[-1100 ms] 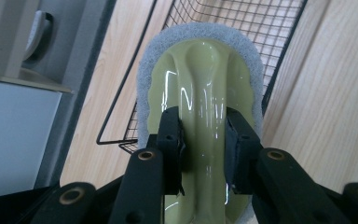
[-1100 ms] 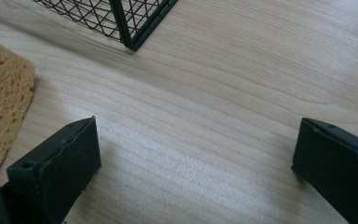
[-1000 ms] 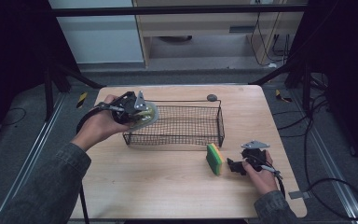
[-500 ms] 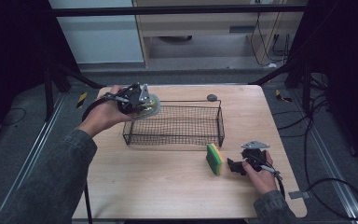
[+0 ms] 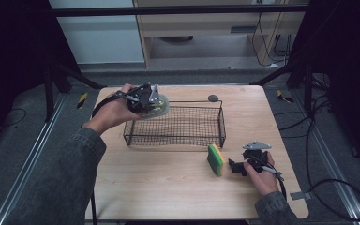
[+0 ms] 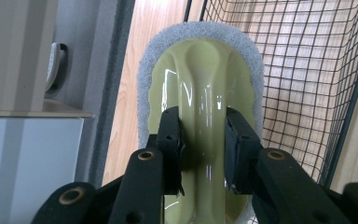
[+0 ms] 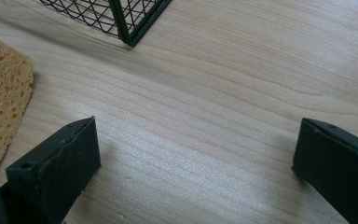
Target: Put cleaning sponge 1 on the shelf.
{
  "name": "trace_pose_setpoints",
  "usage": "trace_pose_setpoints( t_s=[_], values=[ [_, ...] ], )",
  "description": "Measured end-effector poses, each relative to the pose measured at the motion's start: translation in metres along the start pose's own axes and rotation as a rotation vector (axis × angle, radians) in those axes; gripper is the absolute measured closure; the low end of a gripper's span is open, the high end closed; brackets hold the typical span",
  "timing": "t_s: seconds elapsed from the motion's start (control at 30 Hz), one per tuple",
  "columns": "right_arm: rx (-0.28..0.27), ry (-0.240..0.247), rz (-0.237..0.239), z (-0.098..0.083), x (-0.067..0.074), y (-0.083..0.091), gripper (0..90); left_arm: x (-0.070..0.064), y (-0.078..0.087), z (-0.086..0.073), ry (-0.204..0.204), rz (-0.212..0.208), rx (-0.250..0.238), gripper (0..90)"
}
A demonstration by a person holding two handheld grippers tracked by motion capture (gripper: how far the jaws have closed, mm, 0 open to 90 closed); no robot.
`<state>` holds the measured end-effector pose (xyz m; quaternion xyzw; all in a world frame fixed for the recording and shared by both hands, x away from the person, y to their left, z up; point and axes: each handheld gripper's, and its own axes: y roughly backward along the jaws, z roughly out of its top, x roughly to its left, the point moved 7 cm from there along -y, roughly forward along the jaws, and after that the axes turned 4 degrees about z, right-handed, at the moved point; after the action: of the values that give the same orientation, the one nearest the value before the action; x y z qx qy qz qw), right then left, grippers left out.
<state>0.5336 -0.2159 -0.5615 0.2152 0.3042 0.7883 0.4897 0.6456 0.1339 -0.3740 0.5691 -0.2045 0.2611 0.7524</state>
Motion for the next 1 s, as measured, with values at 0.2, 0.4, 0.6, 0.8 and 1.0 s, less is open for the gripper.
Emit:
trace_pose_setpoints(
  t_s=[0.2, 0.4, 0.6, 0.8, 1.0],
  values=[
    [0.001, 0.002, -0.001, 0.0, 0.0, 0.0, 0.7, -0.003, -0.006, -0.003, -0.003, -0.025, -0.005, 70.7],
    [0.0, 0.0, 0.0, 0.0, 0.0, 0.0, 0.7, -0.005, -0.011, -0.007, -0.02, -0.045, -0.002, 70.7],
    [0.001, 0.0, -0.001, 0.0, 0.0, 0.0, 0.7, -0.006, -0.015, -0.018, -0.02, -0.063, 0.018, 70.7],
    [0.002, 0.0, -0.001, 0.001, 0.0, -0.001, 0.7, -0.007, -0.023, -0.024, -0.011, -0.079, 0.015, 70.7],
    [0.0, -0.002, -0.001, 0.001, 0.0, -0.001, 0.7, -0.013, -0.029, -0.028, -0.025, -0.109, 0.015, 70.7]
  ],
)
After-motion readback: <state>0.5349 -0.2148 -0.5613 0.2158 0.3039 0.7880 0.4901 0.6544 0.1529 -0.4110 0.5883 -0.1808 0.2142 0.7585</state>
